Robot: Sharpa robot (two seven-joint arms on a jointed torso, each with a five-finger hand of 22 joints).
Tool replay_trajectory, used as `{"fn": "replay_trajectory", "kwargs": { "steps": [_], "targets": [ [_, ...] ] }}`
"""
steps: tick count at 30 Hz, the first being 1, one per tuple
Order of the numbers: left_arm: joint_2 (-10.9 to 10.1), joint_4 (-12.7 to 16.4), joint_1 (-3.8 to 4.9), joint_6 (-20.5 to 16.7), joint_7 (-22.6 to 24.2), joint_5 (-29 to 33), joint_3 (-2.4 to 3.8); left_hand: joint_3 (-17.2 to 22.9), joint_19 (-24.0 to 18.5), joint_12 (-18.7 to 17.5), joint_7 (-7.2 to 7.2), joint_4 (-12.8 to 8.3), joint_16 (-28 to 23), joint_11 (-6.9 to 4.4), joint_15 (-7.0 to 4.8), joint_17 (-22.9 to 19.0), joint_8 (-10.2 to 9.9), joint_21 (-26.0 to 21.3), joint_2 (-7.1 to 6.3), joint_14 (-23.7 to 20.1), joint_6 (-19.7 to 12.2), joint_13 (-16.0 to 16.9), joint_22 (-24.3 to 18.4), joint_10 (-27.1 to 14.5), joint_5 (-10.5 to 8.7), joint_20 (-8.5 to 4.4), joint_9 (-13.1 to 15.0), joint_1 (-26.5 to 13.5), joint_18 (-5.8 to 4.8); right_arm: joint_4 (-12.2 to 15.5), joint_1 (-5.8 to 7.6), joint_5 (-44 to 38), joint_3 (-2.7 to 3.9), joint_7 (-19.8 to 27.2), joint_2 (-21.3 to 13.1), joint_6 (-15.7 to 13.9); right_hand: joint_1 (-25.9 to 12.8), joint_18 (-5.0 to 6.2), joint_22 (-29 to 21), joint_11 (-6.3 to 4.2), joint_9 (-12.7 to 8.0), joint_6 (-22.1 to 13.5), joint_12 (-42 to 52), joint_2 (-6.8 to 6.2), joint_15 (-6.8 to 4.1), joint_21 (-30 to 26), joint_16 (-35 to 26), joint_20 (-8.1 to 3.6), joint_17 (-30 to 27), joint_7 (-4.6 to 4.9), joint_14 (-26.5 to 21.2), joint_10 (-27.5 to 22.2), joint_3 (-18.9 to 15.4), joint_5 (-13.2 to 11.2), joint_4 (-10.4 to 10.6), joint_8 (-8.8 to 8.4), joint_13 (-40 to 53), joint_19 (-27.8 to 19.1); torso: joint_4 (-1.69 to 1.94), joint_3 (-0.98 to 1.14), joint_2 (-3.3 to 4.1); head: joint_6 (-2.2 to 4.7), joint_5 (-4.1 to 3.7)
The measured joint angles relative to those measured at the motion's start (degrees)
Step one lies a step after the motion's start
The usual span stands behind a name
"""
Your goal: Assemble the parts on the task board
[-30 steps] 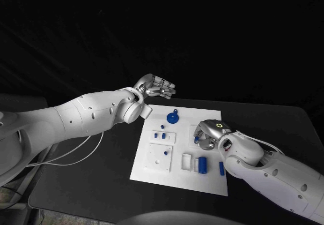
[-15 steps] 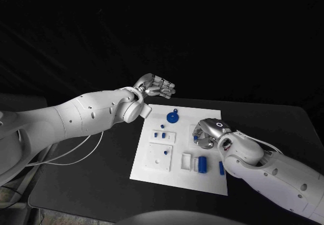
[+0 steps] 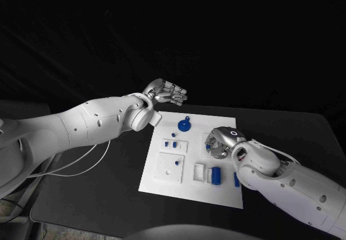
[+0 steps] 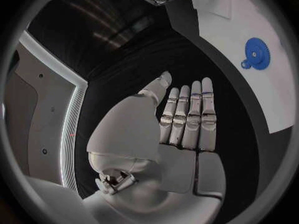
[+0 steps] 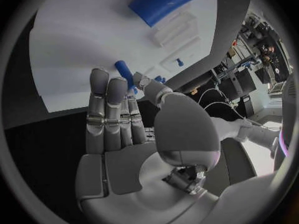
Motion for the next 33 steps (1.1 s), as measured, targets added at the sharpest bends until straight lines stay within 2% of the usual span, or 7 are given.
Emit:
{"fn": "replay_trajectory", "kwargs": {
  "steps": [7,9,21,26,29,33],
  "targets": [
    [0.0,0.0,0.00,0.0,0.0,0.0,0.00,0.0,0.0,0.0,0.00,0.0,0.0,0.00,0.00,0.0,0.0,0.0,0.00,0.0,0.0,0.0,0.0,0.0,0.00,0.00,0.0,0.0,0.00,-0.1,0.00,0.3,-0.17,-0.4,0.1,0.2,0.2,0.00,0.0,-0.15,-0.6,0.3,0.0,-0.25,0.00,0.0,0.0,0.01,0.0,-0.17,0.0,0.1,-0.2,0.0,0.2,0.00,0.0,0.0,0.00,0.03,0.01,-0.10,-0.01],
    [0.0,0.0,0.00,0.0,-0.1,0.0,-0.01,0.0,0.0,0.0,0.00,0.0,0.0,0.00,0.00,0.0,0.0,0.0,0.00,0.0,0.0,0.0,0.0,0.0,0.00,0.00,0.0,0.0,0.00,-0.1,0.02,0.3,-0.21,-0.5,0.1,0.2,0.8,0.00,0.1,-0.51,-0.5,1.2,0.2,0.27,0.00,0.0,0.0,0.01,0.0,-0.27,0.0,0.8,-0.2,-0.5,0.2,0.01,0.1,0.0,0.00,0.03,0.02,-0.12,0.00],
    [0.0,0.0,0.00,0.1,-0.1,0.0,-0.01,0.0,0.0,0.0,0.00,0.0,0.0,0.00,0.00,0.0,0.0,0.0,0.00,0.0,0.0,0.0,0.0,0.0,0.00,0.00,0.0,0.0,0.00,-0.1,0.00,0.2,-0.39,-1.1,0.1,0.2,0.4,-0.04,0.1,-0.34,-0.6,1.1,0.2,-0.18,0.00,0.0,-0.2,0.02,0.1,-0.24,0.0,0.8,-0.2,-0.3,0.2,0.01,0.1,0.0,-0.02,0.00,0.02,-0.25,0.05],
    [0.0,0.0,0.00,0.1,-0.1,0.0,-0.01,0.0,0.0,0.0,0.00,0.0,0.0,0.00,0.00,0.0,0.0,0.0,0.00,0.0,0.0,0.0,0.0,0.0,0.00,0.00,0.0,0.0,0.00,-0.1,0.00,0.2,-0.41,-1.3,0.1,0.1,1.7,-0.34,1.0,-1.10,-0.2,3.3,0.7,1.20,-0.25,1.2,-0.2,-0.03,0.2,-0.58,0.2,2.6,0.9,0.5,-0.5,-0.18,0.1,0.0,0.01,0.00,0.02,-0.30,-0.01],
    [-0.1,0.0,0.00,0.1,-0.1,0.0,-0.01,0.0,0.0,0.0,0.00,0.0,0.0,0.00,0.00,0.0,0.0,0.0,0.00,0.0,0.0,0.0,0.1,0.0,0.00,0.00,0.0,0.0,0.00,-0.1,0.00,0.1,-0.41,-1.5,0.0,0.0,1.0,-0.86,1.8,-1.34,0.4,4.2,1.1,2.03,-0.58,2.1,-0.2,-0.71,0.4,-0.76,0.2,3.2,3.5,0.9,-1.6,-0.46,0.2,0.1,0.01,0.00,0.02,-0.30,-0.04],
    [-0.1,0.0,0.00,0.1,-0.2,0.0,-0.01,0.0,0.0,0.0,0.00,0.0,0.0,0.00,0.00,0.0,0.0,0.0,0.00,0.0,0.0,0.0,0.1,0.0,0.00,0.00,0.0,0.0,0.00,0.0,0.00,0.0,-0.43,-1.7,-0.2,-0.1,0.1,-1.18,2.6,-1.34,1.0,4.6,1.5,2.94,-0.59,2.6,-0.2,-0.73,0.6,-1.07,0.2,3.2,5.6,1.0,-2.9,-0.41,0.2,0.1,0.03,-0.01,0.02,-0.32,-0.13]
  ]
}}
